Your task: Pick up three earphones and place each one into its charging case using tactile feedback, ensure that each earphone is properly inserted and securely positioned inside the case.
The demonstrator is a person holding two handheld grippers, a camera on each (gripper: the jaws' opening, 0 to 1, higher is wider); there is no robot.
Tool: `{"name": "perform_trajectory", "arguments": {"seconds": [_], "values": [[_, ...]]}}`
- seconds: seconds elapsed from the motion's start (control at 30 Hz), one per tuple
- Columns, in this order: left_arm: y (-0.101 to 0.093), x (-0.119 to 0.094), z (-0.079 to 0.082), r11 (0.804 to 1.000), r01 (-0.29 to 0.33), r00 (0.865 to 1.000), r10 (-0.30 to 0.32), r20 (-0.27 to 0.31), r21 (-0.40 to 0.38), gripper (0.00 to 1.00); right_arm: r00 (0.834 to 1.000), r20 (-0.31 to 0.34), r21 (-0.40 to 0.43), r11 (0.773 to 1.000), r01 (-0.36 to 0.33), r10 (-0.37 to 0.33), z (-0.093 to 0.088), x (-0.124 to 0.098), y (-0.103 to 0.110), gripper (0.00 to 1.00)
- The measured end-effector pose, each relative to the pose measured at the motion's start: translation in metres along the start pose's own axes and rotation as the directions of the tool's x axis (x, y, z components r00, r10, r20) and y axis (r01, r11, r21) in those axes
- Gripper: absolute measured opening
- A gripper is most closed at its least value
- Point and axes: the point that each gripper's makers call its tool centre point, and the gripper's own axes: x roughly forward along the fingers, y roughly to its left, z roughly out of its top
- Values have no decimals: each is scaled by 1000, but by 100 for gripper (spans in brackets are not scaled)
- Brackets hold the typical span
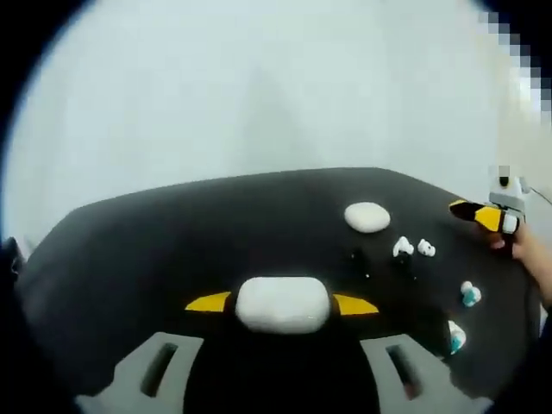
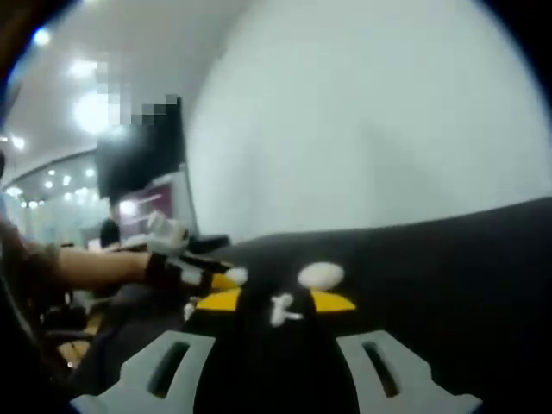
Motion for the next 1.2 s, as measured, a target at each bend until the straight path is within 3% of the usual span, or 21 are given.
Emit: {"name": "perform_trajectory", "arguments": {"seconds": [0.13, 0.53, 0.77, 0.9, 1.03, 1.2], "values": [[1, -1, 0, 1000, 3, 1000, -3, 10, 12, 41, 1000, 0, 1, 1000, 1, -1, 0, 0, 0, 30], [3, -11, 11, 999, 12, 998, -9, 67, -50, 40, 1000, 2, 2, 1000, 0, 0, -1, -1, 1, 30], [-23, -26, 39, 994, 106, 986, -100, 134, -39, 40, 1000, 7, 7, 1000, 1, -1, 0, -1, 0, 30], [-68, -47, 51, 969, 248, 952, -243, 187, -7, 40, 1000, 10, 10, 1000, 1, -1, 1, -1, 0, 30], [-118, -63, 37, 927, 372, 914, -374, 155, 42, 40, 1000, 6, 7, 1000, 0, -1, 0, -1, 0, 30], [-178, -82, 20, 865, 496, 855, -502, 133, 75, 40, 1000, 9, 8, 1000, 3, -3, 0, -2, 0, 30]]}}
